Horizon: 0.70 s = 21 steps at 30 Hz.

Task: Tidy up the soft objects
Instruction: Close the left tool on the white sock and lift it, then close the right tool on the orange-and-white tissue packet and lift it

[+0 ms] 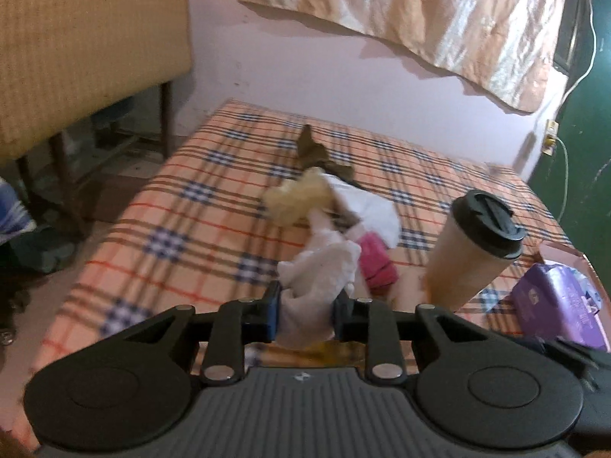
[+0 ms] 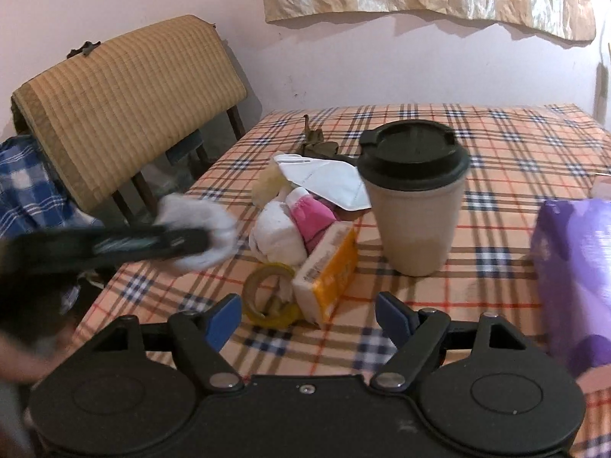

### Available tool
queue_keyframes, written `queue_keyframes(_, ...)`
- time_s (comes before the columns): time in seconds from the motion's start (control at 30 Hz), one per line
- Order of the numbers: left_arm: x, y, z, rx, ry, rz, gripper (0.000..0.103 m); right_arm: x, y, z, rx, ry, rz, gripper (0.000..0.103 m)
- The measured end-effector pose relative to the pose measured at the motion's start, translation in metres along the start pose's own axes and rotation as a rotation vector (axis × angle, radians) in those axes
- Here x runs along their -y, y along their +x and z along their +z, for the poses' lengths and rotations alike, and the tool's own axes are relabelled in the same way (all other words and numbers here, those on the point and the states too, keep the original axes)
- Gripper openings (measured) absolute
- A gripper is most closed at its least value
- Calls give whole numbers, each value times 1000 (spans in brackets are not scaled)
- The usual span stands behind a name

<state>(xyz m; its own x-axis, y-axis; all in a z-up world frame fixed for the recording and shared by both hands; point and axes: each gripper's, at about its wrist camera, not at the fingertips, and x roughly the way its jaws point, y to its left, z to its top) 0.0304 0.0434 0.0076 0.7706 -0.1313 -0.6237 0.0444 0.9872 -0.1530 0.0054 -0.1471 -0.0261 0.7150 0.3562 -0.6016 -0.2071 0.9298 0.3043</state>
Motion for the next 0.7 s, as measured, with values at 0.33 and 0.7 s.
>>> queue_keyframes(0.33, -18, -9, -8, -3, -43, -5, 28, -5, 53, 15, 18, 102, -101, 72)
queue_keyframes(0.7, -18, -3, -9, -4, -56, -11, 28, 7, 74, 11, -47, 54, -130, 28)
